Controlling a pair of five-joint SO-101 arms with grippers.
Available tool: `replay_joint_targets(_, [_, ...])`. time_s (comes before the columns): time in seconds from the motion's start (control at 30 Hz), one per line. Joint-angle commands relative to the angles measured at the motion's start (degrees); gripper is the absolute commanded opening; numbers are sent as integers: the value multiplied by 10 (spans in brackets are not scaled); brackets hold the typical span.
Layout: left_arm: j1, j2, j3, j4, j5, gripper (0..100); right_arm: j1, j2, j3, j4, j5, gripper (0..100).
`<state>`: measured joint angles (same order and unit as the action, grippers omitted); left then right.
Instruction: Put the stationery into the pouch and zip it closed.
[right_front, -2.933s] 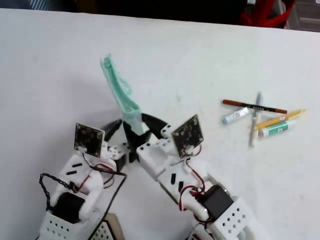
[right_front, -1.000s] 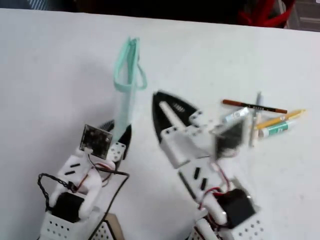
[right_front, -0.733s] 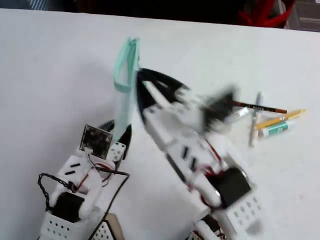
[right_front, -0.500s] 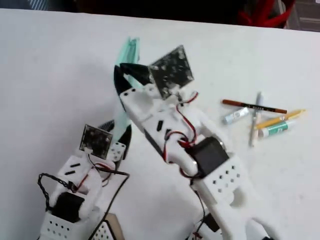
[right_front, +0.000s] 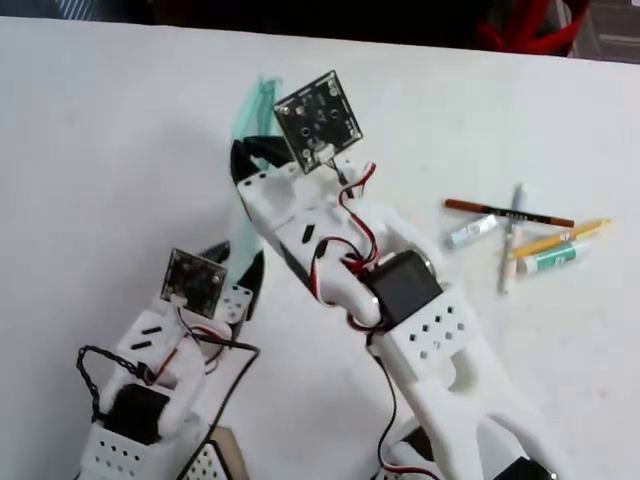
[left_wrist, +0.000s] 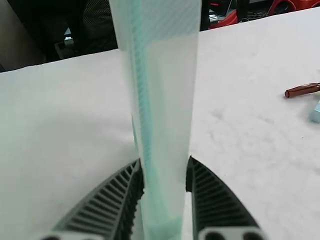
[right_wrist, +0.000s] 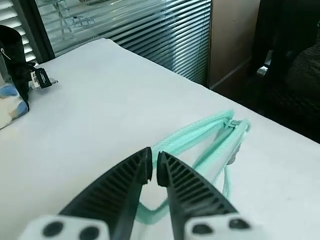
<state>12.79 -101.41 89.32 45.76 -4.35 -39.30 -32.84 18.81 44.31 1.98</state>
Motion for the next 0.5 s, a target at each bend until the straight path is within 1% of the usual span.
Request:
replay_joint_targets(0.0, [-22, -5, -36, 1, 60, 132, 7, -9, -7, 20, 4, 18])
replay_joint_targets(0.07, [-29, -5, -40, 2, 117, 202, 6, -8, -6, 21, 4, 18])
replay_joint_targets(0.13, [-33, -5, -44, 3, 150, 263, 5, -4, -4, 21, 4, 18])
replay_joint_targets(0.33, [-29, -5, -97, 53, 151, 267, 5, 11, 17, 20, 4, 18])
replay_joint_targets(0.4, [-28, -5, -113, 53, 150, 267, 4, 11, 22, 18, 4, 18])
replay_joint_targets(0.47, [-20, -5, -122, 45, 132, 268, -4, 11, 22, 20, 4, 18])
